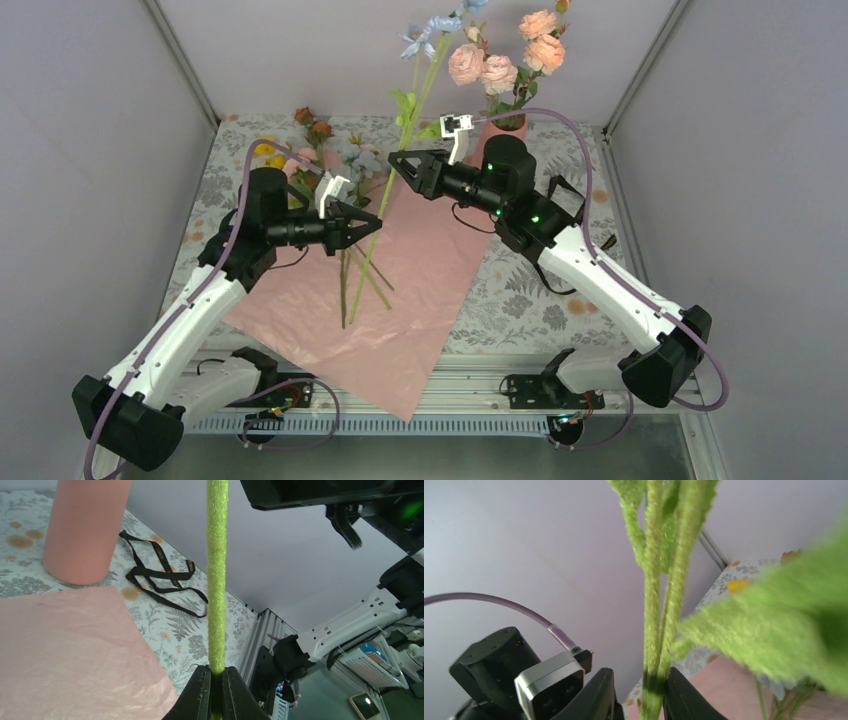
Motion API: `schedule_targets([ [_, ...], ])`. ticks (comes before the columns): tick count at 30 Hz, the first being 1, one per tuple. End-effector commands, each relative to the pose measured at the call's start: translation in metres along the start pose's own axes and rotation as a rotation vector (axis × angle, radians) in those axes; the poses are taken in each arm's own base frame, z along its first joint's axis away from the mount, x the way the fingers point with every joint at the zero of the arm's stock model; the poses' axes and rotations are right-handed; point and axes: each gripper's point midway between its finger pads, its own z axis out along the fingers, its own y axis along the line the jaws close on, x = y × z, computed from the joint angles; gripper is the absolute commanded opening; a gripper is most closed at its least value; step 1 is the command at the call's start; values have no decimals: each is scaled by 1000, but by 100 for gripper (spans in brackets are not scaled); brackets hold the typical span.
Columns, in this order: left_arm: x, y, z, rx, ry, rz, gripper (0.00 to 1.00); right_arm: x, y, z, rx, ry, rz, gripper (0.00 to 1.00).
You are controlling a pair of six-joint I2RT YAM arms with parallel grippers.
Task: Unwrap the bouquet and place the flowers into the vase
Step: Insert the fake flower into the vase.
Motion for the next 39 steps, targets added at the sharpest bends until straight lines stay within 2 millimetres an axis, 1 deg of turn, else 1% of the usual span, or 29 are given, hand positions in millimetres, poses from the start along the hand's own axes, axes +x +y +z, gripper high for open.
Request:
schedule_targets([
  [1, 4, -14, 2, 77, 14, 59, 2, -1, 5, -4, -5, -17, -3, 22],
  [6, 6, -13, 1, 65, 22, 66, 3, 0, 9, -5, -27, -9, -16, 5],
  [7, 6, -13, 1, 62, 24, 65, 2, 1, 9, -5, -31, -8, -18, 4],
  [15, 4, -12, 2, 57, 21, 71, 2, 3, 14, -11, -60, -14, -49, 4],
  [19, 5, -5, 3, 23, 21, 67, 3, 7, 12, -15, -59, -25, -112, 4],
  [20, 5, -4, 3, 21, 22, 63, 6, 7, 12, -16, -59, -26, -124, 4],
  [22, 6, -3, 5, 22, 26, 54, 15, 8, 13, -18, -68, -34, -137, 4],
  [25, 4, -2, 5, 19, 23, 57, 20, 3, 13, -20, -56, -57, -160, 4],
  [26, 3, -2, 6, 17, 23, 59, 23, 1, 12, -20, -47, -64, -168, 4],
  [27, 2, -2, 6, 15, 22, 61, 28, 0, 13, -21, -44, -70, -176, 4],
  [30, -1, 1, 6, -4, 25, 61, 56, -6, 13, -24, -30, -94, -194, 4],
  [34, -2, 3, 5, -24, 27, 64, 71, -16, 9, -32, 21, -144, -221, 4],
  [39, -6, 8, 1, -83, 10, 70, 85, -29, 3, -40, 97, -204, -274, 4],
])
